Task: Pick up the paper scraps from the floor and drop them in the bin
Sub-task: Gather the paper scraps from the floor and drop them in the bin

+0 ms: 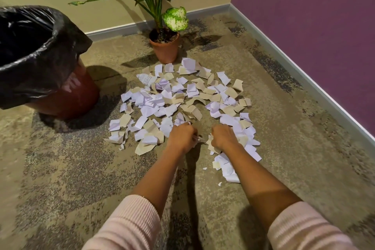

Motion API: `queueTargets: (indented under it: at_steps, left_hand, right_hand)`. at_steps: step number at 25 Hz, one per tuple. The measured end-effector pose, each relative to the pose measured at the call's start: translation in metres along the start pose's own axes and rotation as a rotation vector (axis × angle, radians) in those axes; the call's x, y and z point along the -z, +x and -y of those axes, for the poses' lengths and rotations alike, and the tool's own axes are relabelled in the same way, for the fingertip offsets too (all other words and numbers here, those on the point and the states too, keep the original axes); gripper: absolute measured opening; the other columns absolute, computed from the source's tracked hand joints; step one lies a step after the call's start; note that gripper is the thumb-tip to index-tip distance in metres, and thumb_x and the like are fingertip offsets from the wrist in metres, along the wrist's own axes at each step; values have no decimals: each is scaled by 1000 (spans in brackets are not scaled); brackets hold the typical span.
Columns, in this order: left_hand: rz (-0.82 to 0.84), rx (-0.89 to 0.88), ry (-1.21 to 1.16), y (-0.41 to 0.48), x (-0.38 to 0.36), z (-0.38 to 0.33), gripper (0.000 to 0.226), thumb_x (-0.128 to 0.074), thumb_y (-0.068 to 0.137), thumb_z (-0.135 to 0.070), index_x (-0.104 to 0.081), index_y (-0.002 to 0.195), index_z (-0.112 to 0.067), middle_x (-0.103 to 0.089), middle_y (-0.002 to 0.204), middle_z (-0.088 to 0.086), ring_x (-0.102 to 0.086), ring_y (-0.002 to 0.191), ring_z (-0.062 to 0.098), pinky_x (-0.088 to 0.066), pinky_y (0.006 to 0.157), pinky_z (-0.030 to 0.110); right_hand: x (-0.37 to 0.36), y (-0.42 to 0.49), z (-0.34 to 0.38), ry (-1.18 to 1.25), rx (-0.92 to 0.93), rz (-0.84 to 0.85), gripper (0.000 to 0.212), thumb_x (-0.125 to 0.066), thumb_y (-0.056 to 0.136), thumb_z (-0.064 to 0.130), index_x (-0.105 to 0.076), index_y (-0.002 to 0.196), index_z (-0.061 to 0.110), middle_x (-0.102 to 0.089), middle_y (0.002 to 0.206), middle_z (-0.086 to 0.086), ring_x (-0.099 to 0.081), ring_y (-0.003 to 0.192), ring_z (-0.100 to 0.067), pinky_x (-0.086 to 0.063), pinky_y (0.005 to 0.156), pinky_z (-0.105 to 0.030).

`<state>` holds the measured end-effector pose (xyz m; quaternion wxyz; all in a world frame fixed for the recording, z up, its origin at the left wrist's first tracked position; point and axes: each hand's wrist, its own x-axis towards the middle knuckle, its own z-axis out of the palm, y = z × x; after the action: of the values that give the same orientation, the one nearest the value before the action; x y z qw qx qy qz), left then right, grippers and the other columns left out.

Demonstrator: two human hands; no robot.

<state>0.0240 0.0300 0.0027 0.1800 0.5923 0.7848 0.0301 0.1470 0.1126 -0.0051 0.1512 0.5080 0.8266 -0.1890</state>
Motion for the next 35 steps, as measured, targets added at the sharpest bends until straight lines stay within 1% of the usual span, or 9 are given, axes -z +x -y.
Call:
queueTargets:
  at_steps: [4, 8, 11, 14, 15, 19, 24, 30, 35]
  left_hand:
    - [-141, 76, -185, -15, 20, 11, 22, -69, 81, -19, -72, 103, -16, -69, 100, 7, -65, 93, 27, -51, 77, 33]
    - [-307, 195, -369, -34, 44, 26, 23, -69, 83, -15, -73, 105, -14, -75, 97, 6, -68, 94, 24, -55, 79, 38]
    - [-419, 235, -510, -49, 59, 42, 37, -66, 84, -7, -68, 120, -17, -76, 95, 4, -70, 92, 20, -57, 80, 39]
    - [-504, 290, -485, -63, 85, 62, 57, -68, 85, -12, -53, 137, -31, -71, 83, 2, -65, 80, 18, -51, 66, 34]
    - [-528, 322, -457, -66, 94, 69, 54, -67, 85, -15, -55, 135, -31, -71, 86, 3, -65, 81, 21, -49, 65, 35]
    - [-711, 484, -464, -78, 132, 100, 17, -65, 85, -23, -73, 99, -27, -72, 99, -2, -64, 94, 23, -49, 68, 33]
    - [-927, 551, -422, -89, 183, 143, 17, -62, 86, -20, -73, 97, -28, -59, 103, -6, -51, 102, 19, -48, 74, 35]
    - [-1206, 587, -555, -92, 266, 198, 13, -64, 89, -27, -73, 94, -35, -54, 93, -6, -55, 87, 15, -48, 70, 36]
    - [-1226, 742, -535, -98, 313, 266, 15, -62, 91, -30, -72, 100, -36, -56, 102, -6, -59, 83, 19, -42, 67, 32]
  right_hand:
    - [4, -12, 1, 87, 18, -25, 22, -60, 88, 10, -57, 110, 13, -63, 117, -16, -57, 111, -36, -50, 90, -38]
    - [20, -20, 13, 263, -14, -17, 44, -56, 83, 7, -41, 123, 18, -60, 116, -16, -56, 109, -37, -50, 88, -41]
    - [40, -18, 33, 332, -31, -44, 46, -58, 83, 11, -52, 128, 16, -59, 126, -17, -55, 115, -37, -50, 93, -41]
    - [62, -17, 67, 406, 10, -109, 45, -58, 80, 8, -62, 125, 18, -63, 123, -15, -58, 112, -36, -51, 91, -38]
    - [69, -18, 81, 431, 24, -131, 42, -59, 79, 7, -65, 120, 19, -64, 121, -13, -59, 108, -34, -52, 89, -37]
    - [97, -23, 143, 504, 100, -175, 30, -59, 75, 9, -65, 99, 27, -66, 103, -6, -59, 90, -28, -47, 71, -30]
    - [128, -32, 222, 592, 296, -342, 13, -59, 76, 13, -53, 80, 24, -60, 79, 0, -55, 74, -26, -34, 52, -27]
    - [171, -28, 334, 717, 544, -607, 15, -65, 82, 15, -51, 80, 20, -56, 84, 1, -53, 76, -20, -41, 61, -31]
    - [195, -13, 412, 706, 628, -636, 16, -64, 85, 17, -48, 83, 22, -55, 89, 3, -54, 81, -19, -42, 64, -31]
